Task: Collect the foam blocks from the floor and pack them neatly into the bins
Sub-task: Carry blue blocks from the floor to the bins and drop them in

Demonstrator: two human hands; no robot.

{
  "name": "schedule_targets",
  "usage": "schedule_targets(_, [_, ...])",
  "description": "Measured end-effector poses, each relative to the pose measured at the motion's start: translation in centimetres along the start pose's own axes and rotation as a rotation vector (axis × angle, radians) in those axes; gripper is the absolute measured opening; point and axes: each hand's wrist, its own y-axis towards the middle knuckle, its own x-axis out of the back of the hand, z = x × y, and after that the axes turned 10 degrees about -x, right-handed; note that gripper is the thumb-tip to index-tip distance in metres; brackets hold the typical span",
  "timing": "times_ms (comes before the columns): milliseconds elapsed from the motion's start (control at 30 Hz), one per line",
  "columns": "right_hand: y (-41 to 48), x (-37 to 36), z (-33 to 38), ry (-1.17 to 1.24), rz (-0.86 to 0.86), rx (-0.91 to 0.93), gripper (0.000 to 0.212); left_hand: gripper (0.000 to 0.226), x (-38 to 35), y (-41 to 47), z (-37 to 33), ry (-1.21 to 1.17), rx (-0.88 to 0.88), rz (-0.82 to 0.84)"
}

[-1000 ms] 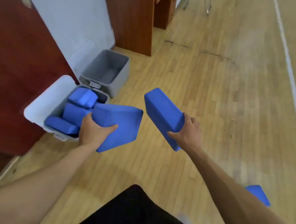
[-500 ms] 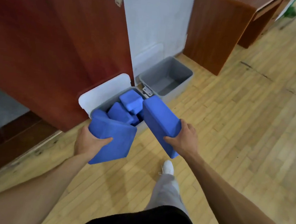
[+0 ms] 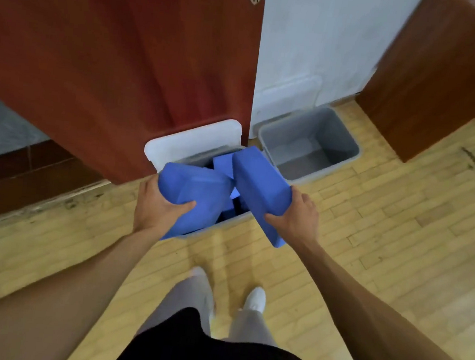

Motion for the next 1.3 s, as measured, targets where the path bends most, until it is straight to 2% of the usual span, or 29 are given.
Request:
schedule_targets(200, [6.7,-3.0,7.5,-0.092,0.095,0.034,0.082,0.089,0.7,7.5,5.5,-0.009,0.265,-0.036])
schedule_targets(367, [12.2,-6.4,14.5,-0.111,0.189,-0.057,0.082,0.094,0.9,14.8,9.3,-0.099,0.535,-0.024])
schedule_targets(433, [14.5,-8.4,16.2,-0.027,0.219,-0.109,0.086,0.093,0.2,17.4,10.9,-0.146,0.648,-0.058])
schedule_targets(533, [17.7,-11.6,17.1,0.183,0.196,-0.250,0.081,0.096,-1.9,20.0,13.7,-0.271,0.761,-0.085])
schedule_targets(667, [22.6,-16.2,16.2,0.478,0.183,-0.550,0.071,0.110,-6.8,22.3,17.9,-0.389,0.889,-0.058])
schedule_targets(700, [24.0,-17.5,15.4,0.544,0.211,-0.625,0.065,0.107,-8.1,22.8,18.3,-0.425,0.903,-0.041])
schedule_targets(800, [27.9,-21.6,13.3,0.628,0.314,-0.743,0.052,0.071,-12.5,23.9,20.3,-0.531,0.944,-0.016])
schedule_targets(867, [29.9,-24.5,11.8,0.589,0.354,-0.729,0.046,0.064,-16.1,24.1,22.1,-0.580,0.987,-0.006])
schedule_targets(1000, [32.1,-30.1,9.5,0.585,0.395,-0.702,0.031,0.067,-22.4,24.5,24.7,-0.649,1.056,-0.030])
schedule_targets(1167, [34.2,-35.6,6.3,0.505,0.291,-0.644,0.043,0.063,-28.6,25.2,28.6,-0.617,1.077,0.049])
schedule_targets(1300, [34.8,-36.9,5.4,0.441,0.194,-0.528,0.052,0.065,-31.4,24.9,29.6,-0.515,1.093,0.096])
